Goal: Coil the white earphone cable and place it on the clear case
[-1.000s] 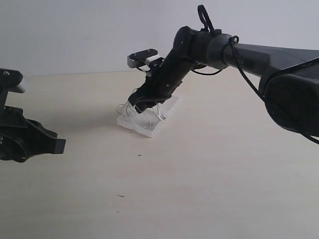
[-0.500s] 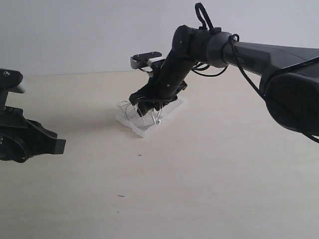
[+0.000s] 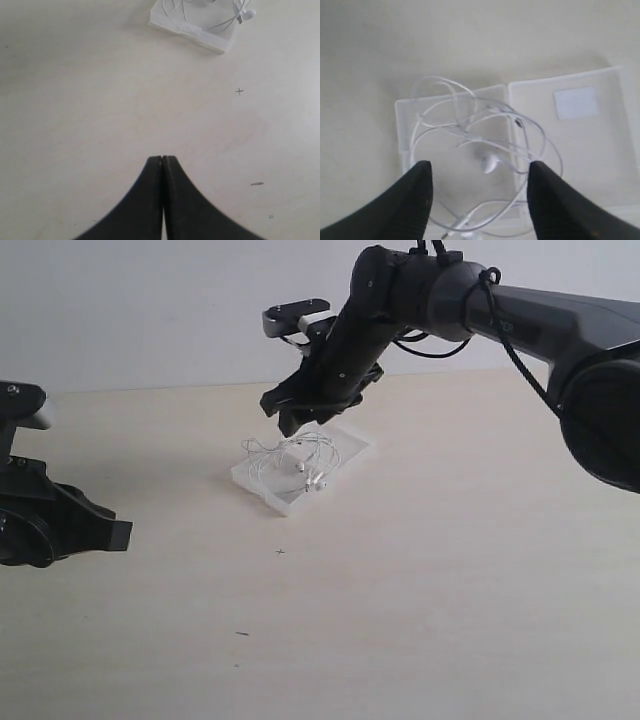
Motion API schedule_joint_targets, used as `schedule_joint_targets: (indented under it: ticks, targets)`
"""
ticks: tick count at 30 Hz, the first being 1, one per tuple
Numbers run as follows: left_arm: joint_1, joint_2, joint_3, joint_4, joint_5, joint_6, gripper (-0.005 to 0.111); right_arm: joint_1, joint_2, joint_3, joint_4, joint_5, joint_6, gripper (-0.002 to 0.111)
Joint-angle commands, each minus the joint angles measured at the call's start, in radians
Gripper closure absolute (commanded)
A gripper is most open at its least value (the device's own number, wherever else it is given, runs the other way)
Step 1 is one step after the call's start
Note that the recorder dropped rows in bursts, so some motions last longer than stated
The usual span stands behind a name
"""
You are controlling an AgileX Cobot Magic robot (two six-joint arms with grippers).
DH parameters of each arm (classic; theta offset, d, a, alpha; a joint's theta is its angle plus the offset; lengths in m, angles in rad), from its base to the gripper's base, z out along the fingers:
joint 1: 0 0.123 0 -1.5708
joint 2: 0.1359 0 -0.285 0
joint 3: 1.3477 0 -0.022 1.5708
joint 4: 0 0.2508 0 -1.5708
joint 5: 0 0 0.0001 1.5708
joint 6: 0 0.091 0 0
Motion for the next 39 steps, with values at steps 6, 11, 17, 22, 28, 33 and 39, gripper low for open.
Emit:
schedule_joint_targets:
  ticks: [6, 11, 17, 22, 28, 33, 39]
  targets:
    - [-0.001, -0.009, 0.004, -0.01, -0.004, 0.001, 0.107, 0.001, -0.06, -0.007, -0.267, 0.048, 0.149, 0.069]
    - [-0.001, -0.009, 0.004, -0.01, -0.004, 0.001, 0.107, 0.001, -0.135, -0.007, -0.295, 0.279, 0.141, 0.108]
    - [-0.001, -0.009, 0.004, -0.006, -0.024, 0.009, 0.107, 0.001, -0.234, 0.009, -0.202, 0.279, 0.163, 0.108]
    - [-0.001, -0.009, 0.004, -0.006, -0.009, 0.009, 0.107, 0.001, -0.46, 0.293, -0.056, 0.279, 0.143, 0.108]
    - [-0.001, -0.009, 0.004, -0.004, -0.01, 0.009, 0.107, 0.001, -0.896, 0.887, 0.055, -0.092, 0.059, 0.108]
    - [-0.001, -0.009, 0.004, -0.004, -0.01, 0.009, 0.107, 0.001, -1.297, 1.211, 0.126, -0.216, 0.031, 0.108]
    - [-0.001, -0.009, 0.004, -0.004, -0.01, 0.009, 0.107, 0.001, -1.528, 1.22, 0.126, -0.196, 0.033, 0.108]
